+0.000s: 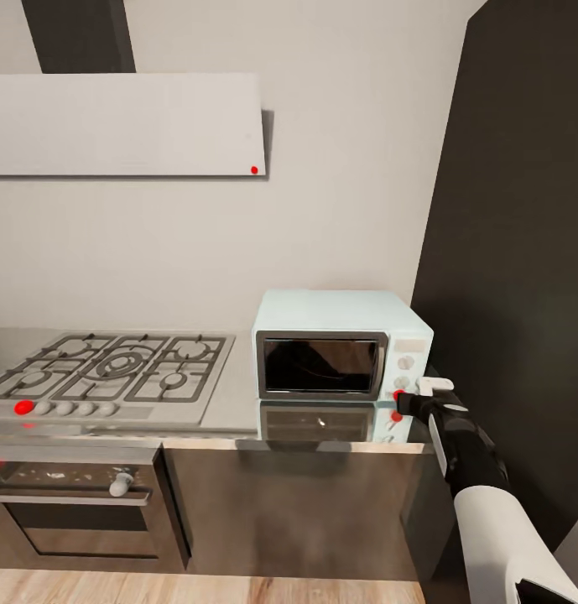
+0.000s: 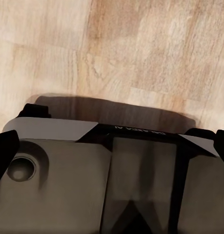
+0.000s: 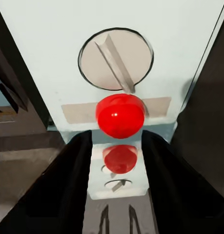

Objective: In the kitchen, take the popcorn bag from the countertop, put it into the microwave, and heat it until the popcorn is cooked so the cooked popcorn ends up inside the bag.

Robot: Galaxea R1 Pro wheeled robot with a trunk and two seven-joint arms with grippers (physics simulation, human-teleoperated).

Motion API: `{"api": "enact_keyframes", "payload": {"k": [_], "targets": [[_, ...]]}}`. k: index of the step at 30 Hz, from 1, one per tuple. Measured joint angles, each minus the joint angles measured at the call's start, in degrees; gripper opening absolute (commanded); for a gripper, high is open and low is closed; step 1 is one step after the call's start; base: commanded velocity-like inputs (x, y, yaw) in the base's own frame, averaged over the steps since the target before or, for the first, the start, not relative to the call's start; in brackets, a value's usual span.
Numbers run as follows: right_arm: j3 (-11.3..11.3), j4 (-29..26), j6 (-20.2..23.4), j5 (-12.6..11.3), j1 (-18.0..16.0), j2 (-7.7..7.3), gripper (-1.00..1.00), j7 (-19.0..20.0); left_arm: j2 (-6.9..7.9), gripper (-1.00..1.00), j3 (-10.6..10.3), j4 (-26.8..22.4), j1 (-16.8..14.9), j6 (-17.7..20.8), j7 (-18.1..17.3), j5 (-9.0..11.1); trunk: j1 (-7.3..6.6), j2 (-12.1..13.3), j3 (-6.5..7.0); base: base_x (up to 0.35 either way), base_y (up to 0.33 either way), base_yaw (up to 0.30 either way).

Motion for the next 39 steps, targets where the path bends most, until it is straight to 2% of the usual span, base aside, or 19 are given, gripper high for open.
{"api": "enact_keyframes", "payload": {"k": [7, 11, 18, 24, 29, 34, 39], "targets": [[0.00, 0.51, -0.20, 0.11, 0.00, -0.02, -1.00, 0.00, -0.03, 1.00, 0.01, 0.00, 0.00, 0.00, 0.00, -0.01, 0.00, 0.00, 0.00, 0.000, 0.000, 0.000], [0.03, 4.25, -6.16, 0.17, 0.00, -0.09, -1.00, -0.06, -0.04, 1.00, 0.01, 0.00, 0.00, 0.00, 0.00, 0.03, 0.00, 0.00, 0.00, 0.000, 0.000, 0.000], [-0.04, 4.70, -7.98, 0.05, 0.00, -0.09, -1.00, -0.46, -0.04, 1.00, 0.01, 0.00, 0.00, 0.00, 0.00, 0.07, 0.00, 0.00, 0.00, 0.000, 0.000, 0.000], [-0.15, 8.80, -13.87, 0.10, 0.00, -0.76, -1.00, -0.83, -0.05, 1.00, 0.01, 0.00, 0.00, 0.00, 0.00, 0.03, 0.00, 0.00, 0.00, 0.000, 0.000, 0.000], [-0.16, 9.15, -14.41, 0.09, 0.00, -1.51, -1.00, -0.82, -0.06, 1.00, 0.01, 0.00, 0.00, 0.00, 0.00, 0.02, 0.00, 0.00, 0.00, 0.000, 0.000, 0.000], [-0.24, 9.16, -14.43, 0.02, 0.00, -1.59, -1.00, -0.75, -0.04, 1.00, 0.01, -0.02, 0.00, 0.00, 0.00, 0.00, 0.00, 0.00, 0.00, 0.018, 0.000, 0.000], [-0.25, 9.20, -14.43, 0.02, 0.00, -1.60, -1.00, -0.74, 0.10, 1.00, 0.01, 0.00, 0.00, 0.01, 0.00, 0.07, -0.03, -0.01, 0.00, 0.258, 0.000, 0.000]]}}
